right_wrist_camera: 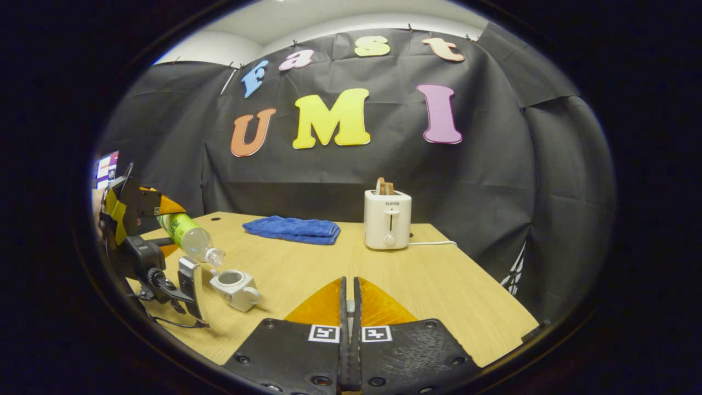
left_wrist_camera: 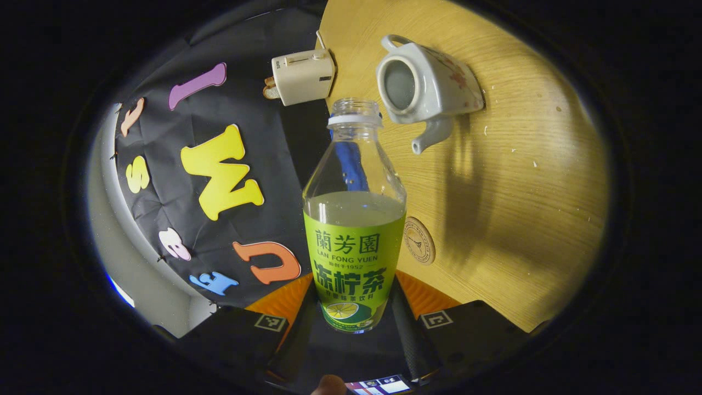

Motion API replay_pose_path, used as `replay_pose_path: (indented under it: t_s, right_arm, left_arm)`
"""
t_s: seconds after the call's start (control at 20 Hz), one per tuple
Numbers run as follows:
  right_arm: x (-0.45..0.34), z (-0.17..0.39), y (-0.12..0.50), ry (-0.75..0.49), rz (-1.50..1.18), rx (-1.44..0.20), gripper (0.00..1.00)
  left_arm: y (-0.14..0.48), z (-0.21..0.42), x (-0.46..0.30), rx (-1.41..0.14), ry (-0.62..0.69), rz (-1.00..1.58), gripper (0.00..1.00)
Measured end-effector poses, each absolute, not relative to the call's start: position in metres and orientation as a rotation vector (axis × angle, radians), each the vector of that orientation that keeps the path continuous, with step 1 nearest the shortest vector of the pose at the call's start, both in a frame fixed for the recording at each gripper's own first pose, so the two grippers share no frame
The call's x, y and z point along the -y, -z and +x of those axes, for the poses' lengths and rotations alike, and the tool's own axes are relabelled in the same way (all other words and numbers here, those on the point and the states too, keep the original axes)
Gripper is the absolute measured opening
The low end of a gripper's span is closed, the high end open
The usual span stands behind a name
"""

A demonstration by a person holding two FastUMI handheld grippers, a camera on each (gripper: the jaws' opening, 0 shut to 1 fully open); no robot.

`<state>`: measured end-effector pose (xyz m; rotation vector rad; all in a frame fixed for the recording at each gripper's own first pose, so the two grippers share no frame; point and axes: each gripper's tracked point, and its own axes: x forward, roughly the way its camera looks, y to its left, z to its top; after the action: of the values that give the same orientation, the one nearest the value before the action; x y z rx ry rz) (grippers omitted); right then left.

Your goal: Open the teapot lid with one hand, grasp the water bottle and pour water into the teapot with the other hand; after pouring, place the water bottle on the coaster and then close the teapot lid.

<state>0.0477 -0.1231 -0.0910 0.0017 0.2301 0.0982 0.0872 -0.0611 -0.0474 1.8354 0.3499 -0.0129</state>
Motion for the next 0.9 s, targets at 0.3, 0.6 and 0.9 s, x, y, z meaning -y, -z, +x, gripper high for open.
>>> replay_pose_path:
  t_s: [0.3, 0.6, 0.9]
  right_arm:
    - [0.124, 0.044, 0.091, -0.105, 0.008, -0.228, 0.00]
    - [0.126, 0.044, 0.091, -0.106, 0.012, -0.222, 0.00]
    - [0.127, 0.044, 0.094, -0.107, 0.022, -0.227, 0.00]
  left_arm:
    - [0.044, 0.088, 0.074, -0.323, 0.029, 1.939, 0.74]
    - [0.025, 0.092, 0.077, -0.274, -0.043, 2.032, 0.73]
    - [0.018, 0.093, 0.083, -0.239, -0.069, 2.105, 0.74]
